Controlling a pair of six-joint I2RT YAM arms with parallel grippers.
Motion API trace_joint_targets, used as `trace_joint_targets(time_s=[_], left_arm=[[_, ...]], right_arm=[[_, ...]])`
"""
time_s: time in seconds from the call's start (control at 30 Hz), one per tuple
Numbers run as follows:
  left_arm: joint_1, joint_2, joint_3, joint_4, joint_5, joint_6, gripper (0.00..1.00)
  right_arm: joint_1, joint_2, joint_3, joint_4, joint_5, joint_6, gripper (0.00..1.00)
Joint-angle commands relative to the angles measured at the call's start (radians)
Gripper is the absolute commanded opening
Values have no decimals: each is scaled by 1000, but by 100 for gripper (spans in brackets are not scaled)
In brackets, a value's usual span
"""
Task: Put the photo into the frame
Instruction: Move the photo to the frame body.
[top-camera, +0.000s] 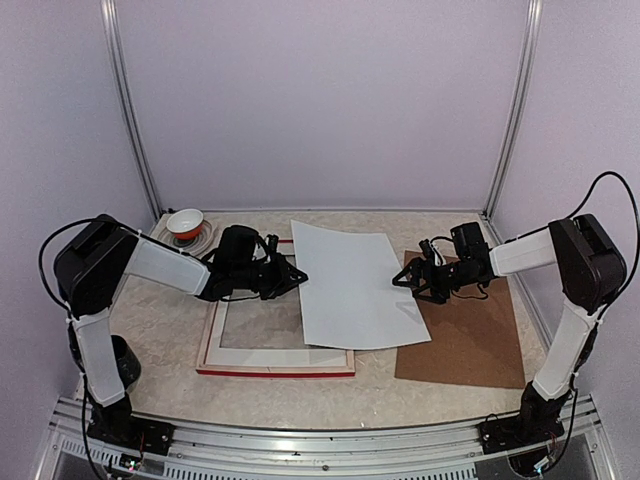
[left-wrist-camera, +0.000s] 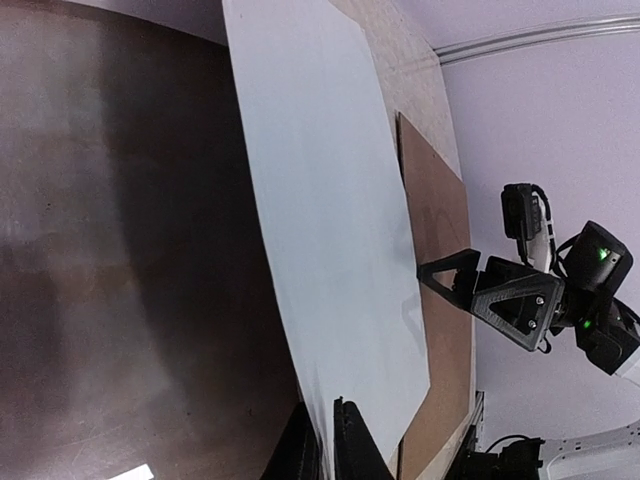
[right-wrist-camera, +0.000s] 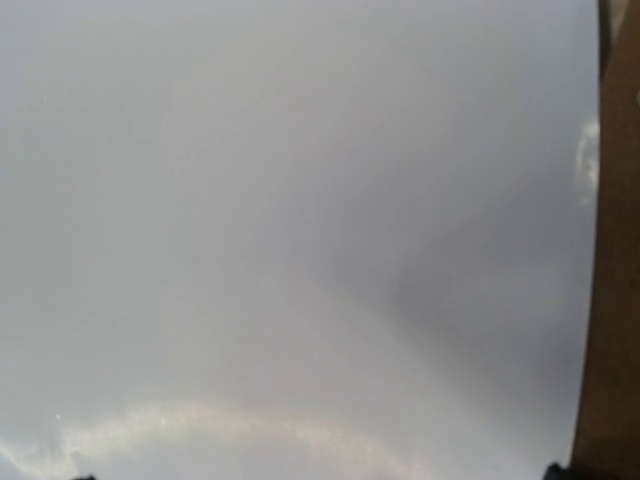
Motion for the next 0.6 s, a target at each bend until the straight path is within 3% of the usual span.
trace_joint_targets(time_s=[0.0,0.3,0.57], left_arm=[[0,-23,42,-109,-11,63,7],[39,-96,59,-322,-11,176,0],[70,-136,34,-366,-4,210,0]], right_arm=[[-4,-21,3,-71,21,-17,97],[-4,-38,42,-124,67,-58,97],[3,-34,48,-114,51,-48,97]])
